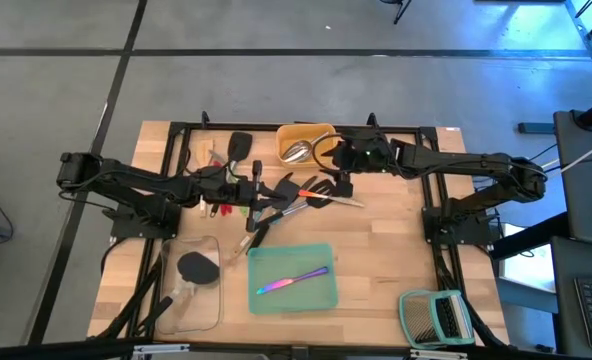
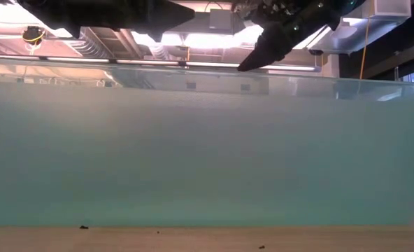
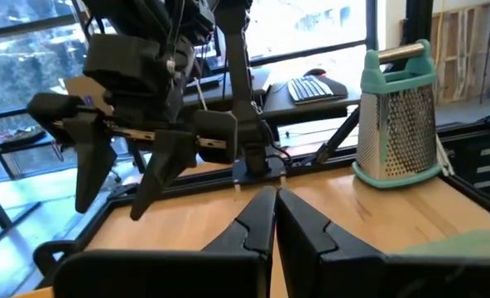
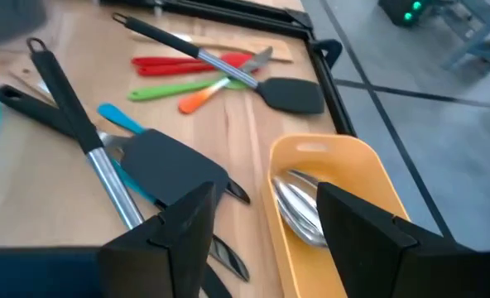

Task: Pick & Place Kitchen Items
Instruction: Put the orange table knife into the green bin

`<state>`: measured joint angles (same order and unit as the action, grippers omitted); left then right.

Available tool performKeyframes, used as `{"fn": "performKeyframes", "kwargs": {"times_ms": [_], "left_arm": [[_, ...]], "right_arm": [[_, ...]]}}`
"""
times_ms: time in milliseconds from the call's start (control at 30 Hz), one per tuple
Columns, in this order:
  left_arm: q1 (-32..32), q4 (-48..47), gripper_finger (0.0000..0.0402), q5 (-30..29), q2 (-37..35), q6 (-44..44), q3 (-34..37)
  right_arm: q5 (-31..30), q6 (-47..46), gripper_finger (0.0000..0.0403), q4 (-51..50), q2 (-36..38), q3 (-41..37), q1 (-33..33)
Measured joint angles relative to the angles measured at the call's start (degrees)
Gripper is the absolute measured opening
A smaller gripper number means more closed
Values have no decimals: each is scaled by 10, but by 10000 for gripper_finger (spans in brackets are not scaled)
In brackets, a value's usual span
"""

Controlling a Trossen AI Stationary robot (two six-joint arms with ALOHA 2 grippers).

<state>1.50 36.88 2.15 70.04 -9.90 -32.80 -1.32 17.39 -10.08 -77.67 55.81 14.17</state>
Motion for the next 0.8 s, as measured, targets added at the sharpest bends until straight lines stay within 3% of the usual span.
{"fn": "performKeyframes", "kwargs": {"times_ms": [233,533,800], "left_arm": [[5,0,8,-26,0,-40,0],[34,8,8,-26,0,-48,0],[43,10,8,-26,12,-49,0]], "right_arm": [[-2,-4,216,-11,0,0,0],[-2,-45,216,-103,0,0,0],[-1,-50,216,-137,-48,0,0]]}}
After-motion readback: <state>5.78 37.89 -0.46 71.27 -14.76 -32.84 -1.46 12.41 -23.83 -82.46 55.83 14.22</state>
